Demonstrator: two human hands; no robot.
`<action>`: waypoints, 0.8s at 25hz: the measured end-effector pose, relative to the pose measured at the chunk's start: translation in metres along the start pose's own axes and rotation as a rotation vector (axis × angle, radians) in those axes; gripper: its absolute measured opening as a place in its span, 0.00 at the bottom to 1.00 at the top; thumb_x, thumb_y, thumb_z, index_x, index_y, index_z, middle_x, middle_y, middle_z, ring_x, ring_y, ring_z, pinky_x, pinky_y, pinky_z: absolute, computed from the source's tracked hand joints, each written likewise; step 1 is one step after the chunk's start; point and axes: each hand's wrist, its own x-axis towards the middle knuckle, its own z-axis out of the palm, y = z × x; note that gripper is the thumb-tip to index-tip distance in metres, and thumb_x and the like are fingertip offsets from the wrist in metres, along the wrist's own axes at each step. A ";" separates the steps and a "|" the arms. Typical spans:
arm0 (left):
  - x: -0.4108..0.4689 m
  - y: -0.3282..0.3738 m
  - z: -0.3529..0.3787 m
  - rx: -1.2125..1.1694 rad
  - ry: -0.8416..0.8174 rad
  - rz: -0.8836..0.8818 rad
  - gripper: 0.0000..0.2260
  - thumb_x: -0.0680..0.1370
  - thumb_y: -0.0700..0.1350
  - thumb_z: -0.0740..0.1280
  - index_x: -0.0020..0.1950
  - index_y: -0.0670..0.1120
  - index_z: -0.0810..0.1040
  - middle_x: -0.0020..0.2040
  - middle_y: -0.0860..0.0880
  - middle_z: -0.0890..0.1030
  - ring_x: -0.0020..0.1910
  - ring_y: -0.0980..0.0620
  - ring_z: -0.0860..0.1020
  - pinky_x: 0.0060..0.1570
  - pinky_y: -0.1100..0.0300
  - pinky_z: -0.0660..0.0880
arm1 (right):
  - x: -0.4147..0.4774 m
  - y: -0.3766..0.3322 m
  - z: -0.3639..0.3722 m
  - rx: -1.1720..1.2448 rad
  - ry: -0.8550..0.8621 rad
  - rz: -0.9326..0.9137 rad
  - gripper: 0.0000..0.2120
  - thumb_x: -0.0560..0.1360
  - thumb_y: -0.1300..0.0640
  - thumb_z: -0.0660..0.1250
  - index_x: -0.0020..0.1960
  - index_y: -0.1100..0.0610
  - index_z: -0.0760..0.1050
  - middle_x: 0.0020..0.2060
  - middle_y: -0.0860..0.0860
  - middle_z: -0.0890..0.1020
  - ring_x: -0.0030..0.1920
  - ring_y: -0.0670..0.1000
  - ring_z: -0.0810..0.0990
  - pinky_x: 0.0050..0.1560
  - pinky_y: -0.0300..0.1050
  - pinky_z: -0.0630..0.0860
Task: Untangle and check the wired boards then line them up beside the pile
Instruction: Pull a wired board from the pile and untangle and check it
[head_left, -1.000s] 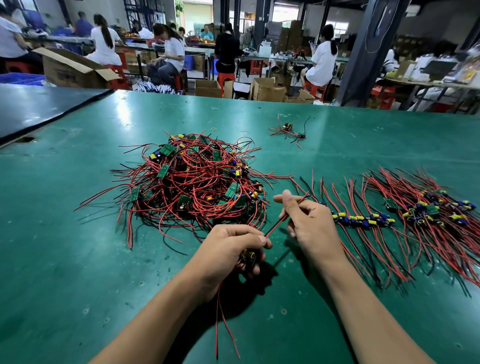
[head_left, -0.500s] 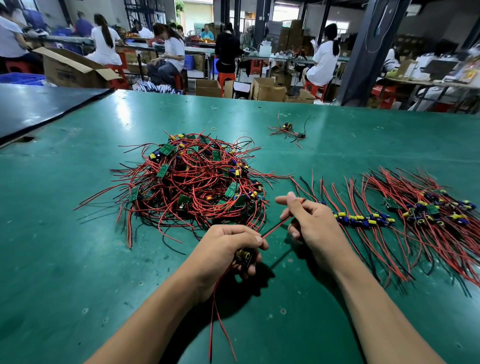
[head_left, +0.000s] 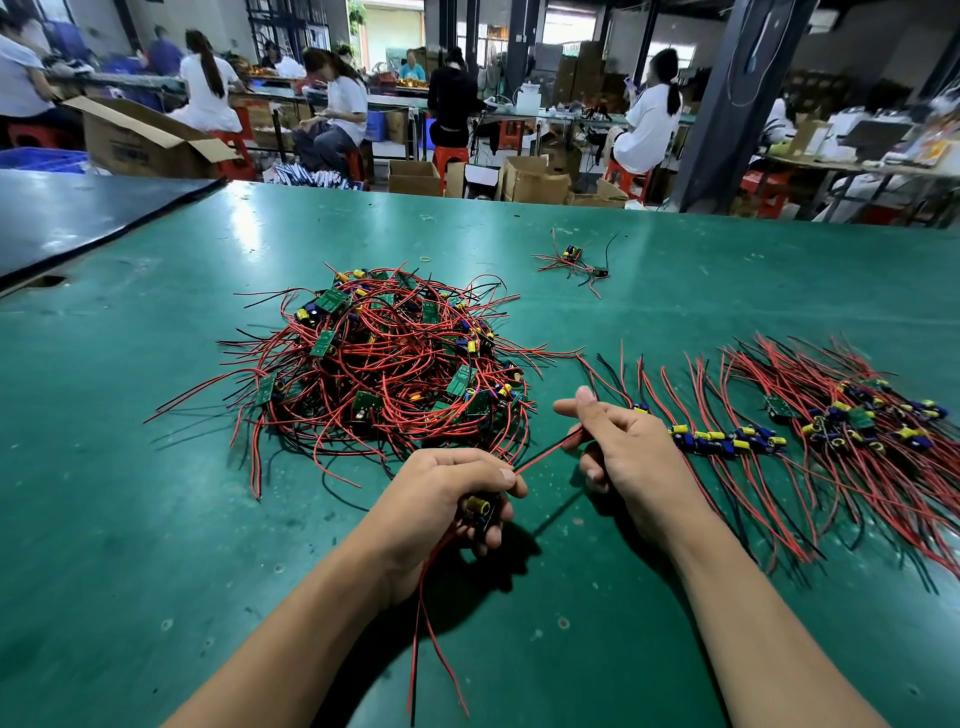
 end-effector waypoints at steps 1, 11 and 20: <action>0.000 0.000 0.000 0.000 0.001 -0.001 0.08 0.75 0.37 0.67 0.37 0.42 0.83 0.29 0.44 0.77 0.24 0.49 0.72 0.24 0.64 0.68 | 0.000 0.001 0.000 -0.007 0.004 0.003 0.18 0.76 0.36 0.65 0.49 0.48 0.86 0.31 0.51 0.80 0.22 0.46 0.67 0.24 0.36 0.61; 0.002 -0.003 0.001 -0.008 0.054 0.031 0.08 0.75 0.37 0.68 0.39 0.42 0.84 0.31 0.42 0.78 0.24 0.48 0.74 0.26 0.62 0.68 | -0.003 -0.010 0.011 0.282 -0.038 0.123 0.29 0.68 0.37 0.68 0.56 0.60 0.81 0.29 0.48 0.78 0.22 0.44 0.67 0.22 0.36 0.63; 0.007 -0.005 0.005 -0.092 0.116 0.044 0.08 0.77 0.35 0.66 0.40 0.42 0.83 0.32 0.41 0.79 0.24 0.48 0.75 0.23 0.63 0.72 | -0.031 -0.013 0.036 0.206 -0.474 0.232 0.19 0.76 0.48 0.72 0.54 0.64 0.82 0.35 0.61 0.82 0.27 0.55 0.79 0.30 0.43 0.76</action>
